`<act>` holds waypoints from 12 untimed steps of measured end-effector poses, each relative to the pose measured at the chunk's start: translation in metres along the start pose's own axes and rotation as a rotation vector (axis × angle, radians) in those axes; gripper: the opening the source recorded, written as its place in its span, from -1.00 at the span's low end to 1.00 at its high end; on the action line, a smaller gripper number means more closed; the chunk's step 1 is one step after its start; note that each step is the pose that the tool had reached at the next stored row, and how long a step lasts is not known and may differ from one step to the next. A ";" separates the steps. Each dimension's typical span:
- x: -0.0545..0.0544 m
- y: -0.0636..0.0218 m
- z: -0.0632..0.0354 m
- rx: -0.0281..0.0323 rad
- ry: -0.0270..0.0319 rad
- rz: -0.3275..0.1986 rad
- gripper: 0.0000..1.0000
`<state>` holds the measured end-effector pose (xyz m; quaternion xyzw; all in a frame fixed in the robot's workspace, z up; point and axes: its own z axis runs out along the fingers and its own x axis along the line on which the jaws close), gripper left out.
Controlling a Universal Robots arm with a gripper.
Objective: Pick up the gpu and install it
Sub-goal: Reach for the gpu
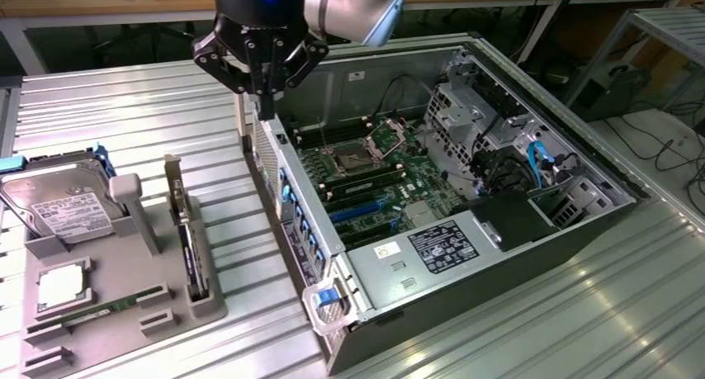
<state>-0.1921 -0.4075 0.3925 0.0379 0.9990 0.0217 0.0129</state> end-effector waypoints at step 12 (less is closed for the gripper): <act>0.011 -0.0033 -0.0001 -0.0001 -0.0001 0.000 -0.79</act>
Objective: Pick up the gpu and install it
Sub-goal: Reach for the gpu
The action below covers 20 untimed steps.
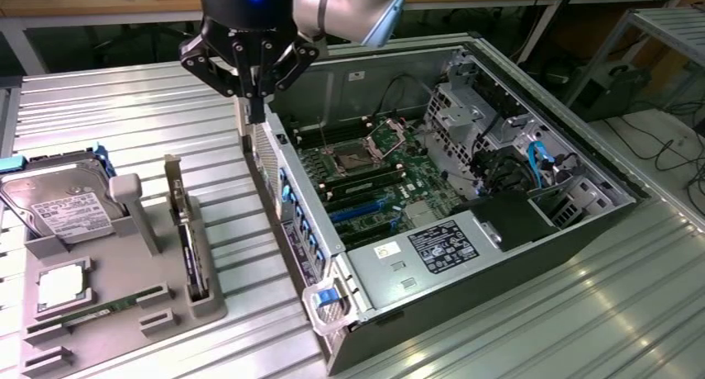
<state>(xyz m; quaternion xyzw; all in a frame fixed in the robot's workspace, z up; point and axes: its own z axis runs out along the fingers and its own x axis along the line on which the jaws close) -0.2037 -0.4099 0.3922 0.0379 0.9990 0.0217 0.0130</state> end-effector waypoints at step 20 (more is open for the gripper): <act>0.021 -0.0063 -0.0003 0.0001 0.0000 0.000 -0.79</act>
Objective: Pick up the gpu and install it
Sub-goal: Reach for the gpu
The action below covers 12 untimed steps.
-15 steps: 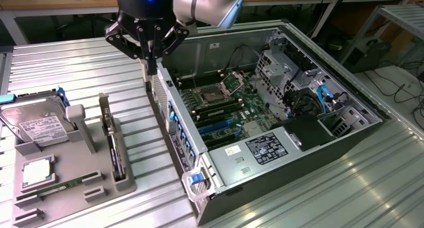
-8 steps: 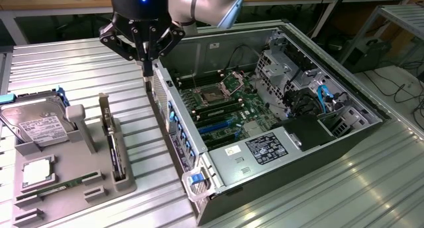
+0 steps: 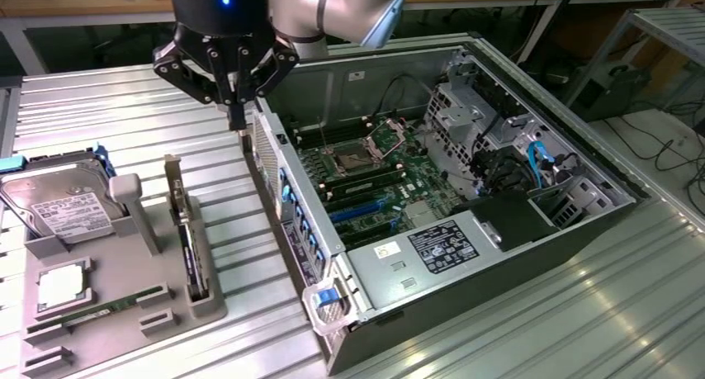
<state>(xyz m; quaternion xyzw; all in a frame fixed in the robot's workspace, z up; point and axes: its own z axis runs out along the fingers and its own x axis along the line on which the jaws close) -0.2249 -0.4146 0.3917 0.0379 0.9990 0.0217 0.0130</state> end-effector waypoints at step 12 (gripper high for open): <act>0.015 -0.0053 -0.0001 0.0000 0.0001 0.000 -0.79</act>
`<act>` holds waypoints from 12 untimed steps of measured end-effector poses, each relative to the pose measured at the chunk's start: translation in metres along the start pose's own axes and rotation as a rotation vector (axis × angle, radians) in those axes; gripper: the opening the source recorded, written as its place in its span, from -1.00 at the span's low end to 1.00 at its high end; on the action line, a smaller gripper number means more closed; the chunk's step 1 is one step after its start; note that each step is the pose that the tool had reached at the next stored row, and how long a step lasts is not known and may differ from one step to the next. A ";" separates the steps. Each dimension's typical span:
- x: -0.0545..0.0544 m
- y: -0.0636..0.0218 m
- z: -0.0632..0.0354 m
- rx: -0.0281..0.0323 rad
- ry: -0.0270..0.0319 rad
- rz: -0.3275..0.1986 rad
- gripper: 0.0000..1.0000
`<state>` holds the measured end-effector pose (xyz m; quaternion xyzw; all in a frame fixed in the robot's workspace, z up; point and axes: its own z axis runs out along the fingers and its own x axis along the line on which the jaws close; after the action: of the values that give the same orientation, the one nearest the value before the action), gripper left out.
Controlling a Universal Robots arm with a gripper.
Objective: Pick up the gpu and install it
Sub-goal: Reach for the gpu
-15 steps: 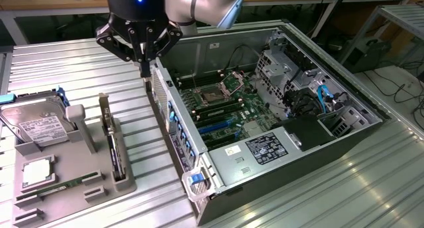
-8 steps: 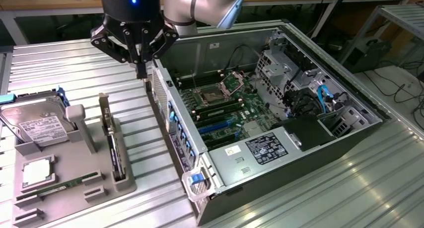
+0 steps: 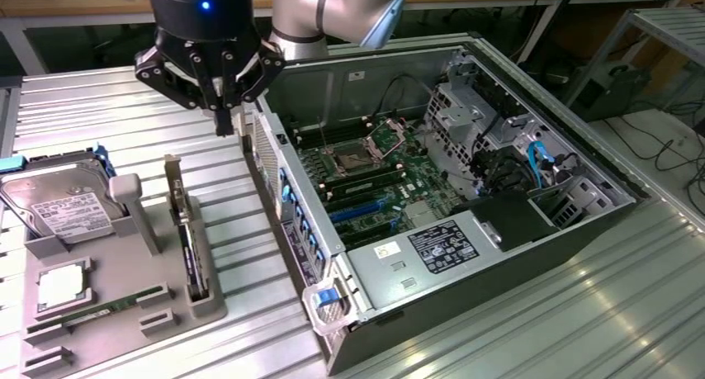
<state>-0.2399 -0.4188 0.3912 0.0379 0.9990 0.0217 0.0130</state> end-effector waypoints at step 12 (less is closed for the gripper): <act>0.014 -0.0053 0.0001 0.0001 0.0000 0.000 -0.79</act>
<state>-0.2547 -0.4230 0.3905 0.0379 0.9990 0.0217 0.0130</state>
